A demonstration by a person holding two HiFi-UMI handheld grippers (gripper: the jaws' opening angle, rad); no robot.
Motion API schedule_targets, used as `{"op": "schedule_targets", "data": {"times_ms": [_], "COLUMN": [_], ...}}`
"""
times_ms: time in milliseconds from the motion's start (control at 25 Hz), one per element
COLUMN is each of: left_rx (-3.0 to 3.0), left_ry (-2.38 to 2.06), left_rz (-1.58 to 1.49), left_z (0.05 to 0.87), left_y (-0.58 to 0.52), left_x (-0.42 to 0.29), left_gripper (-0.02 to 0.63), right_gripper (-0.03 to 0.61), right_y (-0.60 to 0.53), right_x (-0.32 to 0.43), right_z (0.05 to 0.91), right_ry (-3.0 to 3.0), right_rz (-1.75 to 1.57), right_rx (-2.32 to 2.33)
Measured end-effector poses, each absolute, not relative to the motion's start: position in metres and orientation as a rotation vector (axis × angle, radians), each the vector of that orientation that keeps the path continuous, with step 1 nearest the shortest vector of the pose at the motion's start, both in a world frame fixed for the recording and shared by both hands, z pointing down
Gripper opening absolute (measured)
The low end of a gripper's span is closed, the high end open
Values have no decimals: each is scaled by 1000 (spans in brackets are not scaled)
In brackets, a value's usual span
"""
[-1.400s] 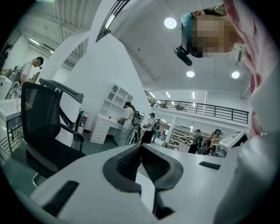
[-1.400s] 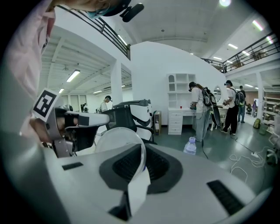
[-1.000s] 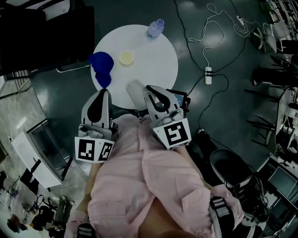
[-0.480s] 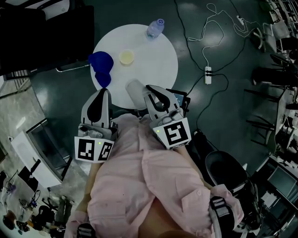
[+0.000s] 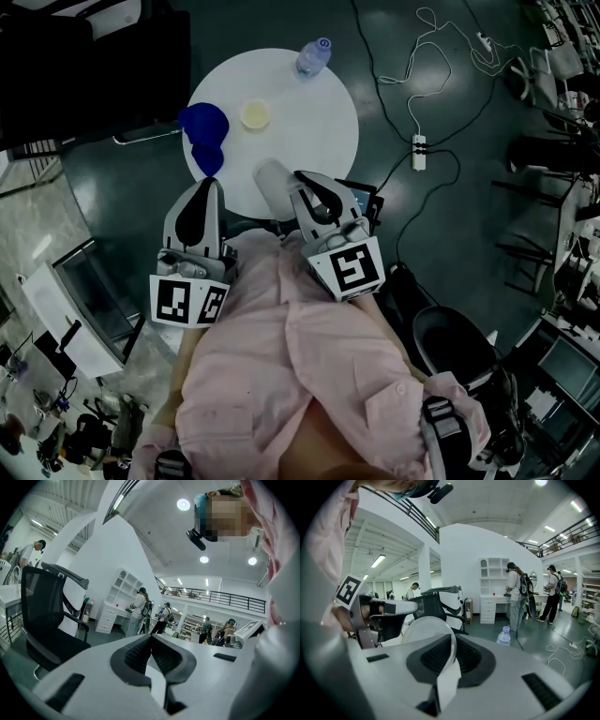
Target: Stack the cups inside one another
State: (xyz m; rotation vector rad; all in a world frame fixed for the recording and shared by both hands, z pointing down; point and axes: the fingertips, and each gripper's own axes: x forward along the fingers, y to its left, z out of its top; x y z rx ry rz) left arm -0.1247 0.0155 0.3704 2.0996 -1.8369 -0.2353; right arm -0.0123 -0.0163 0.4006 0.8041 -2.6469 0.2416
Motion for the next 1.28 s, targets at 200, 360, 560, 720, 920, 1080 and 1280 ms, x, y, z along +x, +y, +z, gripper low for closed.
{"op": "schedule_targets", "data": {"times_ms": [200,360,560,720,920,1080,1280], "left_rx": [2098,2095,2091,2092,2089,2085,2086], "left_ry": [-1842,-1844,-1846,-1844,-1850,-1852,-1852], "left_rz": [-233,-235,-237,-237,-245,-243,-242], "left_z": [370,371,370,370,370,370,369], "left_y": [17,16,14,14,14,12,12], "left_x": [-124,-123,-123,-122,-122,-124,-123], "left_gripper": [18,18,18,18,18,18,18], "right_gripper": [42,41,43,41,41,43,42], "right_y": [-15,-16,-19,-20,-20,-22,-22], "right_x": [-13,-11,-9,-8,-7,-9,-7], "right_z": [400,401,401,401,401,401,402], "right_ry": [-2649,-2649,-2648,-2647,-2646,-2648,-2648], "right_rz": [239,240,242,243,240,235,241], "right_rx": [797,798,802,806,806,797,802]}}
